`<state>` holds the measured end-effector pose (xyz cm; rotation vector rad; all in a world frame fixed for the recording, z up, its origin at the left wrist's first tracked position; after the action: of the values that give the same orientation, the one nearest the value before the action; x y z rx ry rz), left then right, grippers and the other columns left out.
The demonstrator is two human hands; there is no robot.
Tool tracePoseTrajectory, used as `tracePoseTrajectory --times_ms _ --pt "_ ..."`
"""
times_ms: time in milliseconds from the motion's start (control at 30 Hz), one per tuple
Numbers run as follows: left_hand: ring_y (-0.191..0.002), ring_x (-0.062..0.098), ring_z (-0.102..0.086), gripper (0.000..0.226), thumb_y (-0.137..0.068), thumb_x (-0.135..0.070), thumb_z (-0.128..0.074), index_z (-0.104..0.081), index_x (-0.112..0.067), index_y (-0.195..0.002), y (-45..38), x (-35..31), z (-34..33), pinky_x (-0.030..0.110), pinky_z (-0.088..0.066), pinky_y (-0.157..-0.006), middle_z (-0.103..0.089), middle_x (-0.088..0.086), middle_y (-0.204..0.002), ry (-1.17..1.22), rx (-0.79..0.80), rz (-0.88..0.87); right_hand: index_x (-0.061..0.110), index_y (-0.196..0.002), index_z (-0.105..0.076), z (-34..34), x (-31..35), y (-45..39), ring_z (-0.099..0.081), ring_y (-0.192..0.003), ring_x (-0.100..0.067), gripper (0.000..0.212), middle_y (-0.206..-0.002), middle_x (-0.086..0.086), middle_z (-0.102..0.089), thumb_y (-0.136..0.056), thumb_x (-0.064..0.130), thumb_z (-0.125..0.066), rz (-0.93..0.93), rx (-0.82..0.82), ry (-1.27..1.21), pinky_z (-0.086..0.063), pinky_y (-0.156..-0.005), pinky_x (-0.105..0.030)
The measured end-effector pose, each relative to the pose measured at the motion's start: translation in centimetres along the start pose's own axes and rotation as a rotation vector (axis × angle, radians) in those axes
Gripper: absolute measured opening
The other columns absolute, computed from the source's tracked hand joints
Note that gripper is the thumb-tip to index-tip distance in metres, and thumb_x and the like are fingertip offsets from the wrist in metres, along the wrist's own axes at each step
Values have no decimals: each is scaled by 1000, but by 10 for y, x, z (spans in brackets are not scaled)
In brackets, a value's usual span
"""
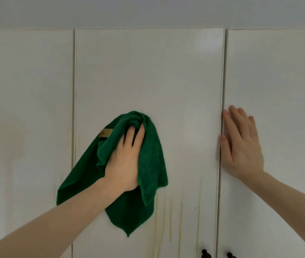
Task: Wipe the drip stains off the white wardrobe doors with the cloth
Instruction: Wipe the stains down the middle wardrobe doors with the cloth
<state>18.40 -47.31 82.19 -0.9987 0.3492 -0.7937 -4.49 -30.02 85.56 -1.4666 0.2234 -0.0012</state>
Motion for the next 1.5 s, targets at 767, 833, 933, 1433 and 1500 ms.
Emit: tracePoseTrajectory --times_ms 767,833,933,1433,1500 --pt "-150 26 -16 76 -99 -48 -48 -6 -31 -160 -16 -33 38 44 -14 -125 -9 -2 -166 339 -84 -39 5 -158 -36 4 0 3 -21 -156 -31 56 -165 -14 -31 -103 15 -39 26 -5 -7 -16 -127 -56" --pt "-148 30 -19 79 -98 -44 -52 -7 -30 -161 -16 5 52 46 -15 -124 -9 1 -166 293 -90 16 4 -157 -36 4 0 3 -22 -156 -32 56 -164 -16 -32 -102 13 -40 34 -18 -11 -16 -126 -57" --pt "-141 40 -30 93 -91 -42 -66 -8 -24 -162 -14 58 62 48 -21 -120 -12 10 -164 187 -51 76 3 -156 -38 4 0 4 -25 -155 -35 55 -163 -17 -34 -101 12 -40 34 -37 -17 -16 -126 -57" --pt "-119 38 -49 123 -65 -60 -78 -11 -12 -157 62 75 -17 50 -47 -101 -29 16 -146 -70 53 78 4 -157 -35 0 -3 4 -22 -156 -33 57 -164 -16 -32 -101 12 -40 15 -16 -10 -15 -127 -56" --pt "-116 36 -53 132 -57 -63 -82 -9 -15 -157 82 66 -31 51 -48 -101 -29 13 -144 -58 90 66 4 -158 -34 1 -2 4 -20 -156 -32 57 -165 -16 -30 -101 12 -39 5 -3 -5 -13 -127 -55"
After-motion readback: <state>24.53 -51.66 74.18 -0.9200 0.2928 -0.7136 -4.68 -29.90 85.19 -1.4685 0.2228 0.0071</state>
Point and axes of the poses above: each hand's wrist, its own y-axis away from the middle knuckle, its own z-axis out of the back of the hand, x = y × z, the point moved 9 cm from there along -y, towards the middle knuckle
